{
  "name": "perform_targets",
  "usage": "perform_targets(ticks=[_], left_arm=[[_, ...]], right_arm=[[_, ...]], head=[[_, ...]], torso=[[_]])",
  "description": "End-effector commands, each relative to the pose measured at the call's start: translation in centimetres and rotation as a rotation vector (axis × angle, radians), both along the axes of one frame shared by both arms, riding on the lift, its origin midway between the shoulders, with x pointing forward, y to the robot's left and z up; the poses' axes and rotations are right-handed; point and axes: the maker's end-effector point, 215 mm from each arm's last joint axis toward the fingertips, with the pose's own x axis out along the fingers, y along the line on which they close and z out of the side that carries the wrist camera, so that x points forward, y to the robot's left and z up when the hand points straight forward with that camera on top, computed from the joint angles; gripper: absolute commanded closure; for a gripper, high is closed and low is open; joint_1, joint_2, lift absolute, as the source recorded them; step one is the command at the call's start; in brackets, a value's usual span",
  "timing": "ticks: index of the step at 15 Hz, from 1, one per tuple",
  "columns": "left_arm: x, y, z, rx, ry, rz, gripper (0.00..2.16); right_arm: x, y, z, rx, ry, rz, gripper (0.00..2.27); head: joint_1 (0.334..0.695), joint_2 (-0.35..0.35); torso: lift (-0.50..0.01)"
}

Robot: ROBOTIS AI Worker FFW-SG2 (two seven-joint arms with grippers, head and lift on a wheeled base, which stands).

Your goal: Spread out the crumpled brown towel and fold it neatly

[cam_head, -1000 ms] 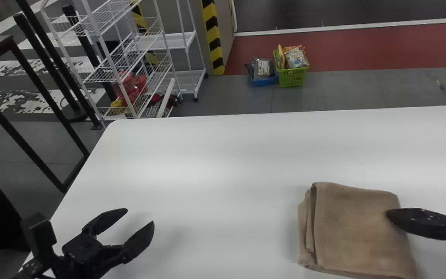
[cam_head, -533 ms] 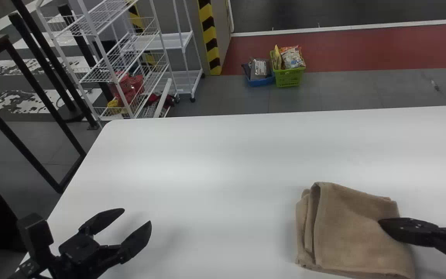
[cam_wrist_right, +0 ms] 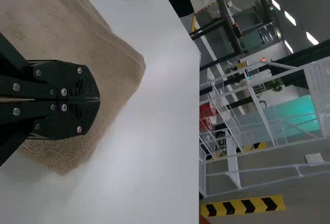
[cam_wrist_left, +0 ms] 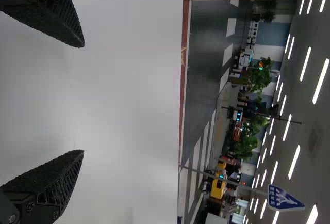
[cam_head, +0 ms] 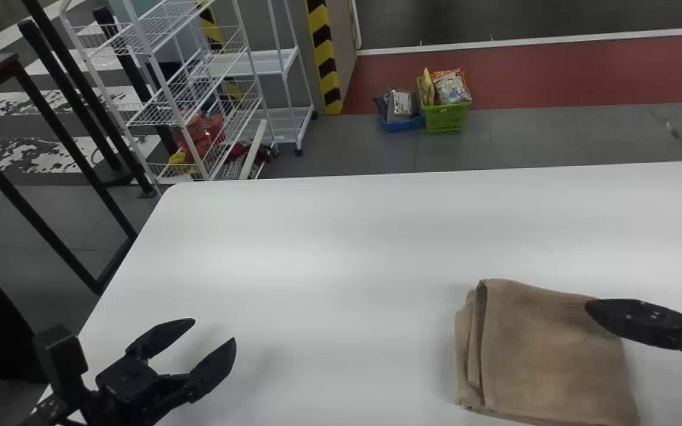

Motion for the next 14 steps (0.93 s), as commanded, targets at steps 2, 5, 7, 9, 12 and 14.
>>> perform_targets(ticks=[2,5,7,9,12,14], left_arm=[[-0.2,0.5,-0.1,-0.007,0.001,0.011,0.08],[-0.3,0.6,-0.1,-0.008,0.001,0.013,0.08],[-0.2,0.6,-0.1,-0.007,-0.001,0.013,0.08],[-0.2,0.5,-0.1,-0.008,-0.001,0.012,0.08],[-0.3,0.7,0.0,-0.008,-0.002,0.015,0.08],[-0.3,0.7,-0.1,-0.01,-0.002,0.015,0.08]], right_arm=[[2.1,-0.4,-2.0,-0.024,0.033,-0.034,1.41],[2.9,-0.5,-4.6,-0.075,0.085,-0.047,1.41],[3.0,-0.3,-5.7,-0.096,0.107,-0.049,1.41],[3.0,-0.4,-6.1,-0.107,0.116,-0.049,1.41],[2.6,-0.5,-5.2,-0.059,0.092,-0.052,1.41],[2.0,0.7,-1.3,0.064,0.003,-0.033,1.41]], head=[[0.695,0.23],[0.695,0.226],[0.695,0.224],[0.695,0.227],[0.695,0.225],[0.695,0.227]], torso=[[-0.128],[-0.128],[-0.128],[-0.128],[-0.128],[-0.128]])
